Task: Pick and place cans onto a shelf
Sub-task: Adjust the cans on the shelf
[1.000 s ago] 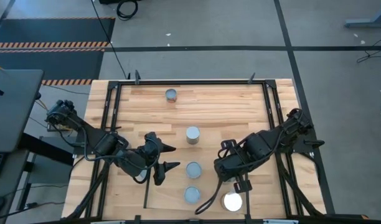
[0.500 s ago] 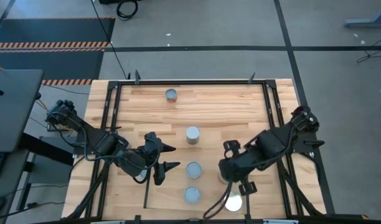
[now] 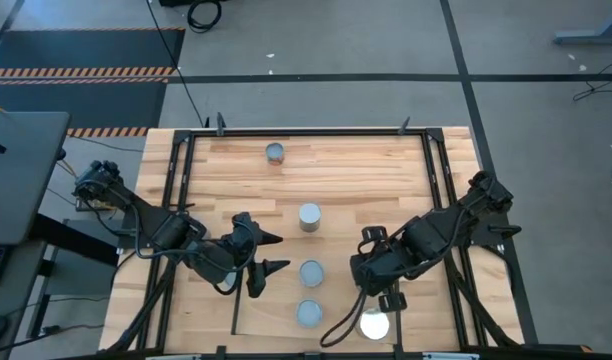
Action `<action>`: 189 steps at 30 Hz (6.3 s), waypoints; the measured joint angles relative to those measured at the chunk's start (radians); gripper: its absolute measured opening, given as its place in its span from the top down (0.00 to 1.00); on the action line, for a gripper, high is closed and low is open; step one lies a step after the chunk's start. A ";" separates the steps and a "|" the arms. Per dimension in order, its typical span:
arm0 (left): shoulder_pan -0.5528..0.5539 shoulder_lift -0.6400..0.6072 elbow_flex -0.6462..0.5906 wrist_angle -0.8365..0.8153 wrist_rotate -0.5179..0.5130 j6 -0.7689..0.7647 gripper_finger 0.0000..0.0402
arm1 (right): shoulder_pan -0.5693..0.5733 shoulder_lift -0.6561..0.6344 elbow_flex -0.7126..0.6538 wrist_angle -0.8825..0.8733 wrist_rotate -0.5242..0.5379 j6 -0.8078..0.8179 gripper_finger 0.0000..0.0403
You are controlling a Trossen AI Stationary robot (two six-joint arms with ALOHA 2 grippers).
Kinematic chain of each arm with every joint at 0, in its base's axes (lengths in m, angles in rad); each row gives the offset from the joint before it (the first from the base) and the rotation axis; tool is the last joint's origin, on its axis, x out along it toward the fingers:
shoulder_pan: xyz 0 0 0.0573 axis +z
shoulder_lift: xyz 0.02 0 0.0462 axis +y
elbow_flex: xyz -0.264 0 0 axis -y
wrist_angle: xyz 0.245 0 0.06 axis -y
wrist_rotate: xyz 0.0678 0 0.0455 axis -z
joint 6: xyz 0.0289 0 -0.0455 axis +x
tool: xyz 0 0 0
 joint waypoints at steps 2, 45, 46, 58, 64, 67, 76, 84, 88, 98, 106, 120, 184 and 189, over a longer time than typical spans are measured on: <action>0.000 0.000 0.000 0.002 0.000 0.000 0.29 | 0.000 -0.014 -0.003 -0.022 0.016 0.024 0.98; 0.000 0.000 0.000 0.051 0.001 0.010 0.29 | 0.045 -0.088 0.020 0.117 0.081 0.040 0.99; 0.000 0.000 0.000 0.050 0.001 0.011 0.29 | 0.063 -0.088 0.021 0.163 0.073 0.032 0.99; 0.000 0.000 0.000 0.058 -0.008 0.049 0.29 | 0.211 -0.054 -0.127 0.394 -0.023 0.163 0.99; 0.000 0.000 0.000 0.058 -0.015 0.053 0.29 | 0.213 -0.057 -0.174 0.408 -0.020 0.219 0.99; 0.000 0.000 0.000 0.060 -0.015 0.052 0.29 | 0.213 -0.058 -0.169 0.375 -0.018 0.240 0.99; 0.000 0.000 0.000 0.070 -0.015 0.052 0.29 | 0.212 -0.060 -0.163 0.353 -0.037 0.236 0.99; 0.000 0.000 0.000 0.073 -0.018 0.051 0.29 | 0.212 -0.058 -0.164 0.365 -0.043 0.211 0.99; 0.000 0.000 0.000 0.073 -0.019 0.051 0.29 | 0.212 -0.059 -0.164 0.366 -0.044 0.210 0.99; 0.000 0.000 0.000 0.073 -0.041 0.053 0.29 | 0.193 -0.068 -0.047 0.368 0.043 0.157 0.99; -0.014 -0.043 0.000 0.067 -0.055 0.101 0.29 | 0.108 -0.041 0.035 0.475 0.178 0.117 0.96; -0.010 -0.082 0.000 -0.029 -0.056 0.112 0.29 | 0.011 0.084 0.141 0.694 0.192 -0.036 0.87; 0.001 -0.082 0.000 -0.041 -0.064 0.078 0.29 | 0.007 0.284 0.227 0.105 0.055 0.103 0.14; 0.001 -0.082 0.000 -0.041 -0.064 0.078 0.29 | 0.007 0.270 0.228 0.108 0.063 0.103 0.14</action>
